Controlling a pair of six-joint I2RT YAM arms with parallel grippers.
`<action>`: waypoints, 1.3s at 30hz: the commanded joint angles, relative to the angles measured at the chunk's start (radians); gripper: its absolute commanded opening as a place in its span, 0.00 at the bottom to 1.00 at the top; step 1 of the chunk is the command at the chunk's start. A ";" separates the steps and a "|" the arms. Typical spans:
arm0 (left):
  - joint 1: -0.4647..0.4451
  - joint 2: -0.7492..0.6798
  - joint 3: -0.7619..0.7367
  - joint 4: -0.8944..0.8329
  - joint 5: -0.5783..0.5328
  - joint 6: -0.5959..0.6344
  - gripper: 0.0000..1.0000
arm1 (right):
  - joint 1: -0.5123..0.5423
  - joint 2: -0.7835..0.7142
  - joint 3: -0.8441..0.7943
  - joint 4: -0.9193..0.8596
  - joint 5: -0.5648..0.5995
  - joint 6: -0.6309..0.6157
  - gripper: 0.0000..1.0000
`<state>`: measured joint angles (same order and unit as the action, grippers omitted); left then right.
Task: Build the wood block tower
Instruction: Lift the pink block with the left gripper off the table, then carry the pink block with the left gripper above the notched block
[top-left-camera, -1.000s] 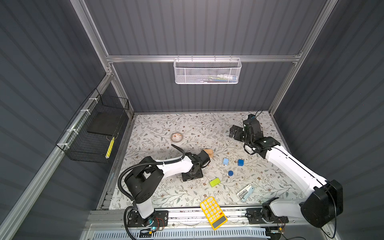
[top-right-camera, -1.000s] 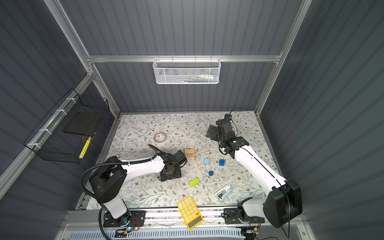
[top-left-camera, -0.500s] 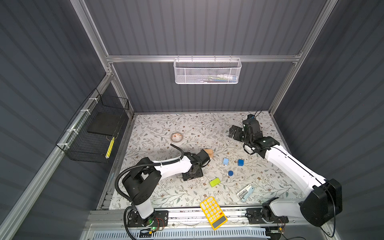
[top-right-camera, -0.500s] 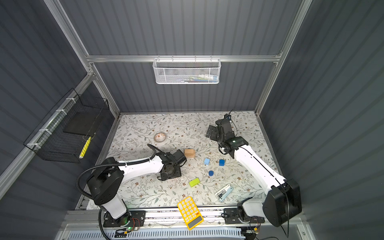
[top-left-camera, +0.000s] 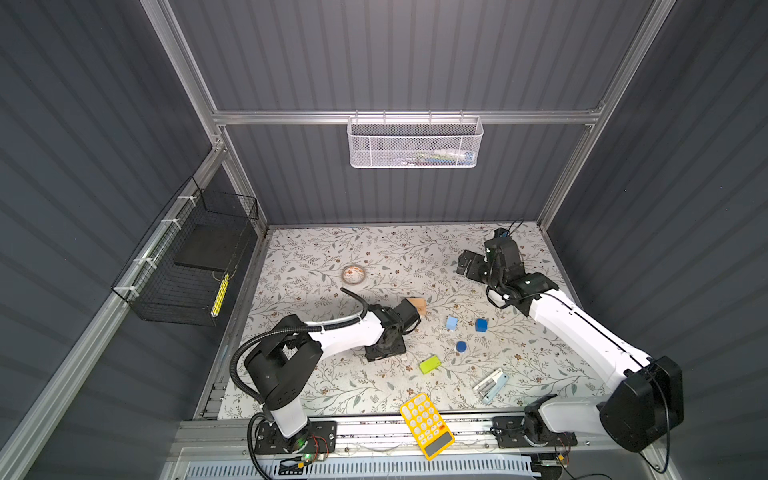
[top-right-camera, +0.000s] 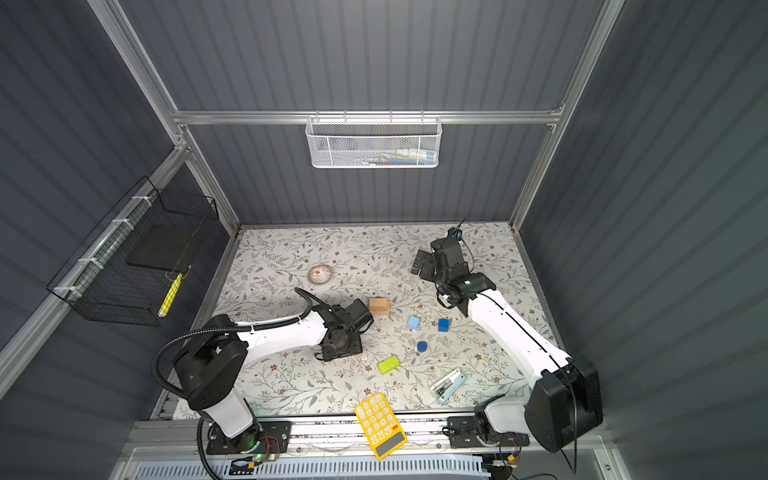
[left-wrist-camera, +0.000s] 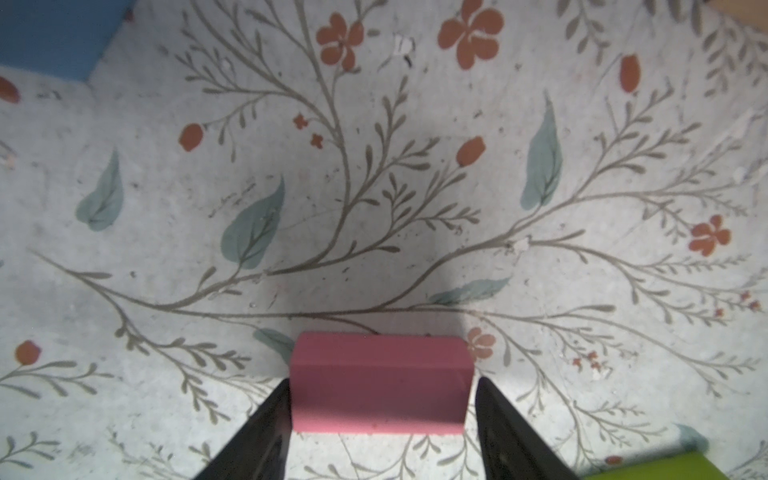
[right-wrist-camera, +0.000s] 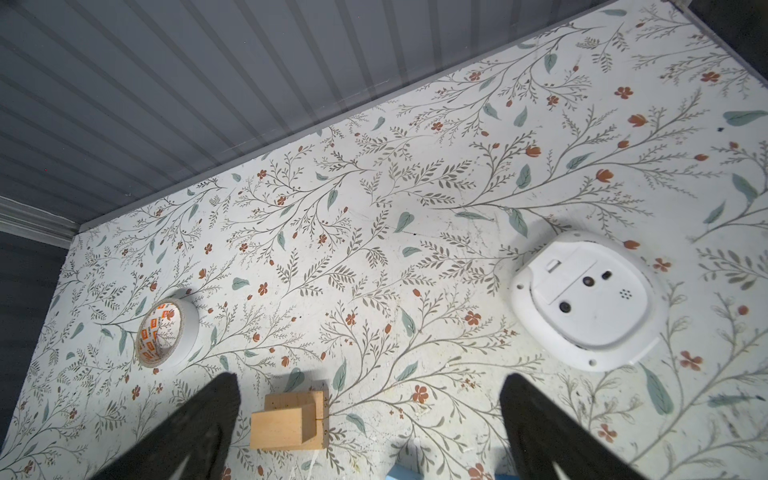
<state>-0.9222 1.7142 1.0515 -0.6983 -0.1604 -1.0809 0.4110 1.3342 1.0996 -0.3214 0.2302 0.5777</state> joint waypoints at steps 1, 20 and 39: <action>-0.005 0.006 -0.008 -0.030 0.006 0.008 0.68 | -0.004 0.011 -0.002 0.006 -0.006 0.006 0.99; -0.009 0.033 0.011 -0.042 0.009 0.025 0.56 | -0.005 0.017 0.000 0.008 -0.008 0.005 0.99; 0.015 0.168 0.527 -0.268 -0.033 0.362 0.43 | -0.064 -0.021 -0.051 0.019 -0.058 -0.021 0.99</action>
<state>-0.9211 1.8347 1.5047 -0.8879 -0.1917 -0.8219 0.3641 1.3418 1.0668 -0.3008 0.1833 0.5671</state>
